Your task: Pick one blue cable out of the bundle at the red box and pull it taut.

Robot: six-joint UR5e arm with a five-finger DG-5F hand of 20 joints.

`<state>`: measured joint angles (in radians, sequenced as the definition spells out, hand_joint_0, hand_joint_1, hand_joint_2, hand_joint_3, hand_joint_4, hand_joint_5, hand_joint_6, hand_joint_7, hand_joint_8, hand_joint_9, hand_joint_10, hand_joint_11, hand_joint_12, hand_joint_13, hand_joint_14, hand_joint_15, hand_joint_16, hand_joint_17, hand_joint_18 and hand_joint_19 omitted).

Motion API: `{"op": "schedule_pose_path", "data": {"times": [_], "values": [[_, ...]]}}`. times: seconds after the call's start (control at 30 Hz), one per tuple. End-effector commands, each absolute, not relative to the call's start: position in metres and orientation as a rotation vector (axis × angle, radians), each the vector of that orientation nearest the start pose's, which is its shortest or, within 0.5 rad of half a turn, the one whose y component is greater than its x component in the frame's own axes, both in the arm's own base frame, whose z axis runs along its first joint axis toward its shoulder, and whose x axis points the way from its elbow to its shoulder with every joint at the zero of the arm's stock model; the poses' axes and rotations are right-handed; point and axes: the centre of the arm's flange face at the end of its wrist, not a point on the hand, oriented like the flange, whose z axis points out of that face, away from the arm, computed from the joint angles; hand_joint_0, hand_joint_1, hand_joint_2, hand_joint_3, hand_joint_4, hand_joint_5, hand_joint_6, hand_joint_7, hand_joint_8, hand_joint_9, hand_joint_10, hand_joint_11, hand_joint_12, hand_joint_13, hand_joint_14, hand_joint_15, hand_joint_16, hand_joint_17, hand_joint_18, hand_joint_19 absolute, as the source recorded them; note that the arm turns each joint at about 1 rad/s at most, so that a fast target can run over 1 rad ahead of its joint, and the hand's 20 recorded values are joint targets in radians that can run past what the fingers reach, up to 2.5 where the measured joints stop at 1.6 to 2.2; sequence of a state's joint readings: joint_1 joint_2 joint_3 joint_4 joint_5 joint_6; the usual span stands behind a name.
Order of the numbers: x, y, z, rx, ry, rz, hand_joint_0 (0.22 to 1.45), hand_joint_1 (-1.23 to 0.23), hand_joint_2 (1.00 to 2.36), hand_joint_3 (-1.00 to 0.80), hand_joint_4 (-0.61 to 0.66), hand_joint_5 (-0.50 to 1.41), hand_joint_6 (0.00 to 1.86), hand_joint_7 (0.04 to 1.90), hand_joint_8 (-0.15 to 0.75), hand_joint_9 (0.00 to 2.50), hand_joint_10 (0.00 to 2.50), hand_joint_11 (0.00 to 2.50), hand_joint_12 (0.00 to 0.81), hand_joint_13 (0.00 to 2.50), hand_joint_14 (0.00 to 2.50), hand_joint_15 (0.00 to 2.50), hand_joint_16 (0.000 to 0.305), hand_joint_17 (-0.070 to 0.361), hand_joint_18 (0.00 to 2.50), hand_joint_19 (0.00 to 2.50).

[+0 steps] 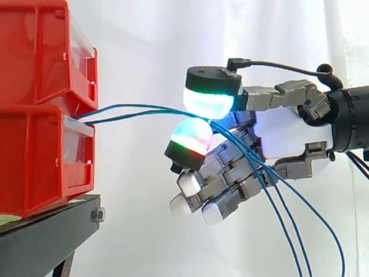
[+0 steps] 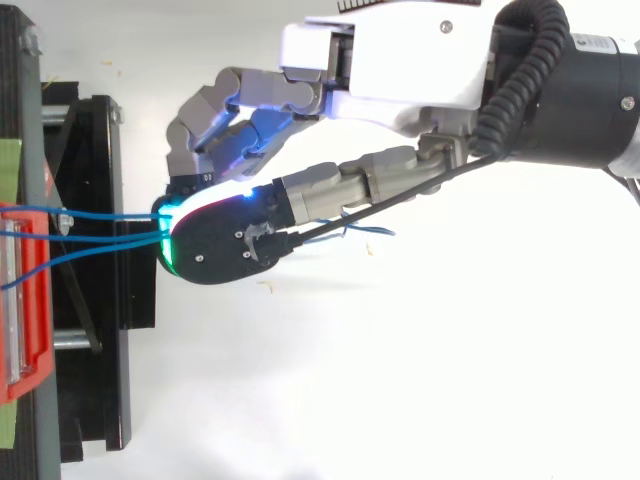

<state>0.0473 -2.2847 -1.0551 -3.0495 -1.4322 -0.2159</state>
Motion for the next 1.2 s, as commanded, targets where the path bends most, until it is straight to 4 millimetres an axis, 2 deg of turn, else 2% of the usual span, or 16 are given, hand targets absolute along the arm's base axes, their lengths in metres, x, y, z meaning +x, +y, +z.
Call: {"op": "schedule_pose_path", "data": {"times": [0.0,0.33,0.47,0.87,1.03,1.17], "values": [[0.7566,-0.1112,0.2979,1.154,1.332,0.927,0.64,-0.67,1.02,-0.11,0.26,-0.16,0.81,0.87,0.399,0.94,0.02,0.74,0.375,0.58,0.01,0.26,0.054,0.122,0.6,0.33],[0.7581,-0.1144,0.3041,1.141,1.329,0.92,0.64,-0.7,1.01,-0.13,0.31,-0.16,0.8,0.89,0.401,0.95,0.02,0.76,0.376,0.57,0.01,0.26,0.054,0.122,0.6,0.32],[0.7584,-0.1142,0.3048,1.138,1.329,0.92,0.65,-0.83,1.02,-0.16,0.32,-0.16,0.8,0.96,0.395,0.94,0.02,0.77,0.366,0.56,0.01,0.26,0.052,0.118,0.57,0.32],[0.758,-0.1189,0.3042,1.143,1.325,0.916,0.66,-0.83,1.02,-0.19,0.34,-0.16,0.8,0.97,0.395,0.94,0.02,0.78,0.363,0.58,0.01,0.28,0.052,0.117,0.57,0.33],[0.7579,-0.1189,0.306,1.144,1.323,0.918,0.63,-0.8,1.01,-0.29,0.3,-0.16,0.81,0.96,0.392,0.94,0.02,0.79,0.363,0.57,0.01,0.28,0.052,0.116,0.57,0.35],[0.7579,-0.1189,0.306,1.144,1.323,0.918,0.58,-0.76,1.0,-0.44,0.28,-0.17,0.82,0.92,0.392,0.94,0.01,0.78,0.366,0.57,0.01,0.28,0.052,0.118,0.57,0.37]]}}
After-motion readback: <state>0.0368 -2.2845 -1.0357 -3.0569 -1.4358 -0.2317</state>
